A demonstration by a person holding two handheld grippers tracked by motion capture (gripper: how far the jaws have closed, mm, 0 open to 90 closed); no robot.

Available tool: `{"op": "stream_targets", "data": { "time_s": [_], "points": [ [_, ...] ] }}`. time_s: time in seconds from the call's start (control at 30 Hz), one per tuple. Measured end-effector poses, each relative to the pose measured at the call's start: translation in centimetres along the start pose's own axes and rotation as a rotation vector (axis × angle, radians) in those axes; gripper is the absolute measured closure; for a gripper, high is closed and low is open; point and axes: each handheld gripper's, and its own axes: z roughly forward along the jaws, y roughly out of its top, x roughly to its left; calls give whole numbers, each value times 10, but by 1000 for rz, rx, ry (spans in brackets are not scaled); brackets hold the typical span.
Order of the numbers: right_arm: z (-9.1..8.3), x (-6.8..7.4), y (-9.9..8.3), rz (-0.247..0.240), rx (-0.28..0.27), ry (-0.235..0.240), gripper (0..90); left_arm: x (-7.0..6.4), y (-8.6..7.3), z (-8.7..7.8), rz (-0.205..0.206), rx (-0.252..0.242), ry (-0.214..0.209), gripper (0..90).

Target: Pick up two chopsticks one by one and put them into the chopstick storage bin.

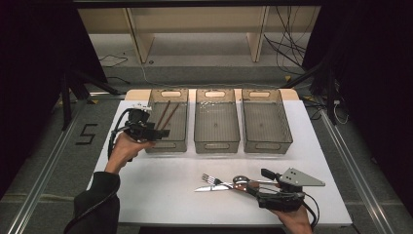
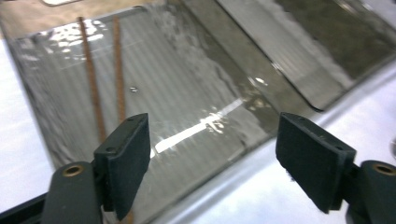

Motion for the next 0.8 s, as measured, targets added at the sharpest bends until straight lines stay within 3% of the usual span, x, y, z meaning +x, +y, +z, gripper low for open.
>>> {"op": "stream_targets", "data": {
  "time_s": [0.27, 0.47, 0.8],
  "points": [
    [1, 2, 1, -17, 18, -2, 214, -6, -19, -1, 9, -72, -12, 219],
    [3, 2, 0, -23, 35, 1, 214, -16, -26, -3, 41, -71, -22, 212],
    [6, 3, 0, -40, 77, -1, 216, -30, -45, -11, 51, -125, -108, 198]
  ]
}}
